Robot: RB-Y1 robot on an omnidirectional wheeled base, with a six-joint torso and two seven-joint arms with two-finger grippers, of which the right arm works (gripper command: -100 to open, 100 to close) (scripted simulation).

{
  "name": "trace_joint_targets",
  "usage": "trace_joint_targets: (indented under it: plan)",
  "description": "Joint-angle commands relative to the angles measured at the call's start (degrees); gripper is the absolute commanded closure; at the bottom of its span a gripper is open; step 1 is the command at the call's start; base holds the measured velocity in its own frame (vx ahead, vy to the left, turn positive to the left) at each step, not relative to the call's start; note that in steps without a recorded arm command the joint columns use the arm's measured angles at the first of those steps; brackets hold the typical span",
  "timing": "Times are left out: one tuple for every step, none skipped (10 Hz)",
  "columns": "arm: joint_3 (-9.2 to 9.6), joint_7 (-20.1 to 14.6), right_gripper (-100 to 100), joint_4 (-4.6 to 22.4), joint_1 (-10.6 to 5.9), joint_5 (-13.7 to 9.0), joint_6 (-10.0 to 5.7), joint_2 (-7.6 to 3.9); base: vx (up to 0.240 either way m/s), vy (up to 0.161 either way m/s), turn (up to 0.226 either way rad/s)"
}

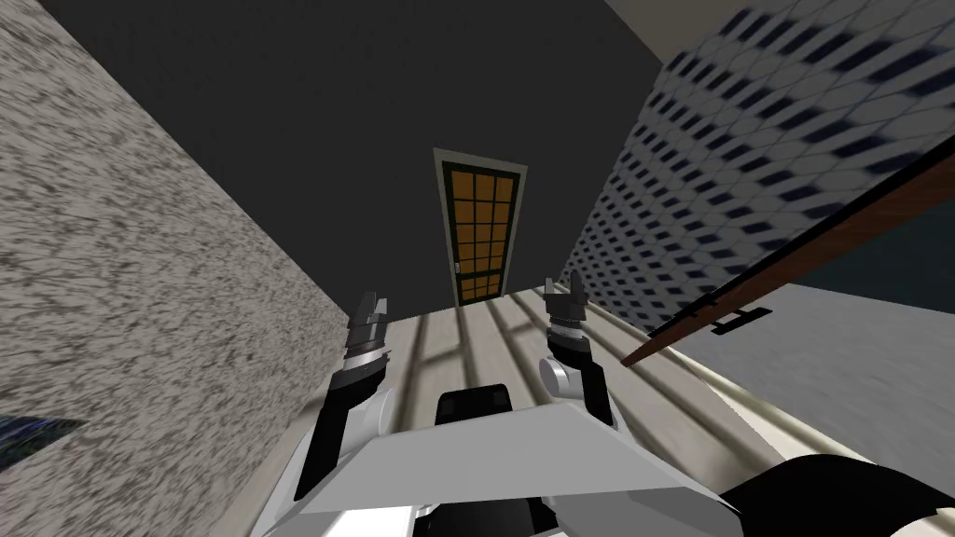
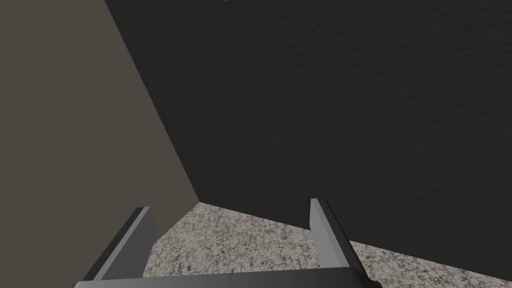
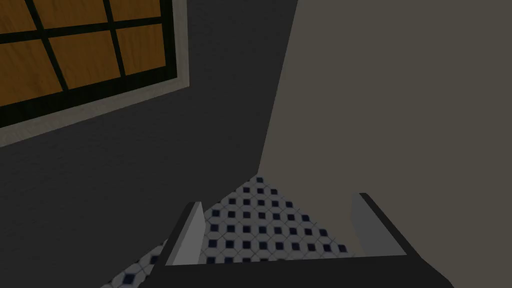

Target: Pull the door open

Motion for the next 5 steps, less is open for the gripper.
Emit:
trace_joint_targets:
  plan:
    - [-0.09, -1.4, -100, 1.74, -0.4, -1.0, -0.49, -0.69, 0.046, -0.011, 0.166]
    - [-0.15, -2.4, -100, 2.98, -0.69, -1.72, -0.84, -1.12, 0.119, 0.014, 0.204]
    - [-0.21, -3.4, -100, 4.22, -0.97, -2.44, -1.18, -1.55, 0.143, 0.032, 0.136]
    - [-0.29, -4.76, -100, 5.91, -1.36, -3.42, -1.66, -2.05, 0.128, 0.025, 0.19]
    - [-0.34, -5.49, -100, 6.81, -1.57, -3.94, -1.91, -2.32, 0.116, 0.02, 0.145]
